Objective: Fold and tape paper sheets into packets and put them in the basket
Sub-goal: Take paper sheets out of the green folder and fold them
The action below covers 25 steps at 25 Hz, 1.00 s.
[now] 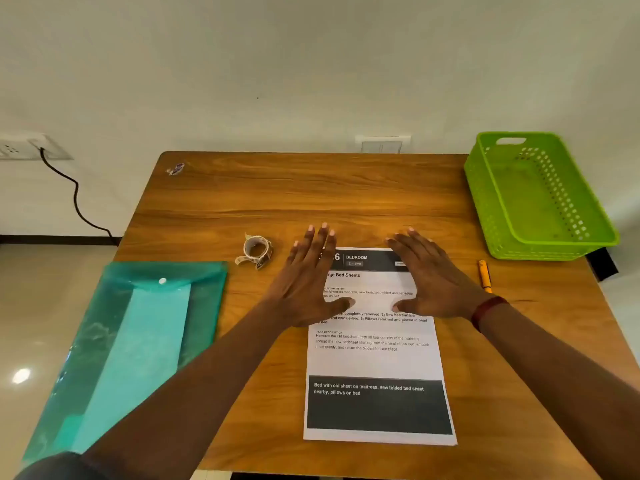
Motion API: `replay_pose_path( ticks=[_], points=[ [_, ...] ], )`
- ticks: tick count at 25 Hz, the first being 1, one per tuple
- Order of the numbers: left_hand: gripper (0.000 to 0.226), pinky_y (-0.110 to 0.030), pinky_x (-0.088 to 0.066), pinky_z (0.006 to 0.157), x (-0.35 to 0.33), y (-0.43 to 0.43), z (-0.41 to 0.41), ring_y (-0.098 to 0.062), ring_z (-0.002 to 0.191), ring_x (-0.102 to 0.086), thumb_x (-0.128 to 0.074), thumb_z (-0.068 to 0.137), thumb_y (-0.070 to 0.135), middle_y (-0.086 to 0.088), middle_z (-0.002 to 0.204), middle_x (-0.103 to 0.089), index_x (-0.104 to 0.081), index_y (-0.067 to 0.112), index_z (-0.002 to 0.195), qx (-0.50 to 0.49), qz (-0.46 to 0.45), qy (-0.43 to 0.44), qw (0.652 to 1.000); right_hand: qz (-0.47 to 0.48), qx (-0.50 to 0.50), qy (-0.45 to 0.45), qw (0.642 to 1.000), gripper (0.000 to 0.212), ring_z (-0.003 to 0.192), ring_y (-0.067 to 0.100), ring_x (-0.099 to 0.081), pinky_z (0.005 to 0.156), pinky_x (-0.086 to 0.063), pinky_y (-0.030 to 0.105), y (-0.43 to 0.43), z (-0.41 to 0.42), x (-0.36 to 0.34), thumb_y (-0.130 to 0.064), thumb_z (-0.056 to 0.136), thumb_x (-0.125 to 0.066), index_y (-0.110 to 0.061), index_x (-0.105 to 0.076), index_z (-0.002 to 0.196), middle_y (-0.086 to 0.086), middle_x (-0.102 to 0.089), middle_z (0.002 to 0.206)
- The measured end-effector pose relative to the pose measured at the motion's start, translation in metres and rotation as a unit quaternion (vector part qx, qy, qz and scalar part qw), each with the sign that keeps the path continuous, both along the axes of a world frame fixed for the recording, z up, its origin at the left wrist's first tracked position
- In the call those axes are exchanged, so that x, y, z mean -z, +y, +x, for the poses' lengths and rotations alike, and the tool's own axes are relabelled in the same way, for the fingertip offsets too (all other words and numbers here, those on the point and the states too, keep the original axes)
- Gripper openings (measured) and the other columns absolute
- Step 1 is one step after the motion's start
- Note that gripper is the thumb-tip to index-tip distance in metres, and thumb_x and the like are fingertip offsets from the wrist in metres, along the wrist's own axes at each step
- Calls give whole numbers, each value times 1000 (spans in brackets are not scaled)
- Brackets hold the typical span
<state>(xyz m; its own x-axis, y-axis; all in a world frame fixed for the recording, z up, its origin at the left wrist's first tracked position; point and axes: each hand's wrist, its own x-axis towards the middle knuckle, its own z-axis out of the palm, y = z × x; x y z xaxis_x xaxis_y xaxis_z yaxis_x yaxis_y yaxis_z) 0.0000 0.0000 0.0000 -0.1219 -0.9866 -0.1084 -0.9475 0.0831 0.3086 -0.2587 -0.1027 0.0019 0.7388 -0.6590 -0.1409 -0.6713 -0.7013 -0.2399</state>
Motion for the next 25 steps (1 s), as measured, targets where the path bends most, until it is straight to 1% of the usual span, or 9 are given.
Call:
replay_pose_path(
  ticks=[3, 6, 8, 11, 14, 19, 22, 24, 25],
  points=[
    [126, -48, 0, 122, 3, -10, 8, -24, 147, 22, -49, 72, 84, -5, 160, 25, 25, 18, 150, 41, 14, -27, 999, 7, -4, 25, 1000, 123, 149, 22, 8, 120, -8, 49, -5, 0, 6, -70, 64, -73, -28, 0, 153, 2, -9, 161],
    [132, -48, -4, 122, 7, -11, 15, -25, 150, 10, -59, 67, 82, -5, 163, 12, 25, 21, 150, 55, 16, -36, 998, 7, 2, 25, 1000, 125, 149, 23, 4, 120, -9, 49, -7, 2, 10, -69, 61, -75, -31, 2, 152, 2, -12, 161],
    [134, -48, -6, 121, 12, -8, 18, -27, 150, 2, -63, 66, 81, -7, 164, 3, 23, 22, 151, 54, 13, -46, 997, -4, 2, 21, 1000, 125, 149, 24, -2, 120, -11, 49, -7, 2, 10, -67, 61, -78, -31, -1, 153, 3, -17, 160],
    [134, -53, -12, 120, 15, -3, 17, -29, 149, -5, -65, 65, 79, -8, 163, -6, 20, 23, 152, 39, -10, -62, 997, -25, 16, 22, 999, 121, 146, 27, -16, 116, -18, 50, 0, 4, 8, -61, 63, -80, -30, -4, 153, 4, -24, 157],
    [133, -55, -8, 120, 18, 3, 12, -28, 149, -4, -69, 67, 73, -7, 163, -6, 21, 25, 152, 17, -18, -64, 998, -50, 38, 11, 998, 117, 143, 27, -21, 113, -23, 51, 10, 1, 12, -57, 65, -80, -30, -8, 153, 3, -25, 157],
    [132, -63, -3, 117, 16, 9, 1, -30, 150, 2, -74, 70, 63, -8, 164, 2, 22, 25, 151, -11, 3, -67, 998, -43, 75, 10, 996, 108, 149, 28, -9, 115, -19, 56, 27, 0, 11, -47, 71, -81, -28, -13, 153, 3, -15, 161],
    [131, -64, 0, 116, 14, 8, -3, -29, 150, 5, -77, 70, 59, -6, 164, 4, 22, 26, 151, -32, 5, -63, 997, -50, 83, 12, 995, 104, 148, 28, -14, 115, -22, 56, 30, 1, 12, -42, 73, -80, -29, -14, 152, 3, -17, 161],
    [131, -66, 1, 115, 15, 10, -6, -29, 150, 4, -78, 70, 56, -6, 164, 1, 20, 27, 152, -44, -1, -57, 997, -44, 95, 9, 994, 104, 146, 28, -18, 114, -24, 56, 30, 2, 14, -40, 74, -81, -30, -14, 152, 3, -21, 160],
    [131, -66, 1, 115, 16, 11, -7, -29, 150, 3, -79, 70, 54, -7, 164, -2, 19, 27, 152, -46, -4, -56, 997, -41, 101, 11, 994, 105, 147, 29, -17, 114, -23, 57, 31, 2, 15, -39, 73, -81, -30, -14, 152, 3, -19, 161]
  ],
)
